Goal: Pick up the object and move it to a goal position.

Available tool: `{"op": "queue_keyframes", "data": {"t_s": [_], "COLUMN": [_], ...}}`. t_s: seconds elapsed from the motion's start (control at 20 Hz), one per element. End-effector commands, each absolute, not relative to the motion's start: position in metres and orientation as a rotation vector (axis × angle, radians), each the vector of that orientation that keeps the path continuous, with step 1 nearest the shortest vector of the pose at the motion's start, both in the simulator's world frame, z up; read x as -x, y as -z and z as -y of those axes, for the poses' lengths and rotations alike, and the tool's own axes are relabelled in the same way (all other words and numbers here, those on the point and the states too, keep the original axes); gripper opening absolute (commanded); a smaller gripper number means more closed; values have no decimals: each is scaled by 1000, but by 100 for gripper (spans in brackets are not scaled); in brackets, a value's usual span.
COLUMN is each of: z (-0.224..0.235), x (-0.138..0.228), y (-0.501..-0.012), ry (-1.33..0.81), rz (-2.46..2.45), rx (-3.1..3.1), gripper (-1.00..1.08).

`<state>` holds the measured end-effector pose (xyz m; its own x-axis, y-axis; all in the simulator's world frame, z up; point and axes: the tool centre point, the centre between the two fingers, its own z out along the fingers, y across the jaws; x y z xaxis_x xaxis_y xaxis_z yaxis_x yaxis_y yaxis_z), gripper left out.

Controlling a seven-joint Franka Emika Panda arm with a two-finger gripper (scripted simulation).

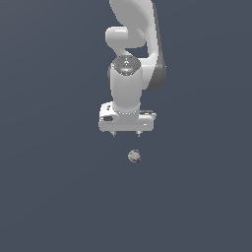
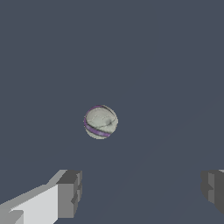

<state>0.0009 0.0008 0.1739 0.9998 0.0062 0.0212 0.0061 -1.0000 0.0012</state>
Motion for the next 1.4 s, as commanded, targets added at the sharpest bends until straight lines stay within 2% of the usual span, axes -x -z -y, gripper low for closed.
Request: {"op": "queue_keyframes", "data": {"t_s": [0.0,0.45,1.35], "z": [-1,-30,-33], "x": [-1,13,2], "y": [-174,-163,-148], "ry": [-33,43,36], "rz": [-10,-91,149], "rx": [-3140,-3147,-3147], "gripper": [100,100,100]}}
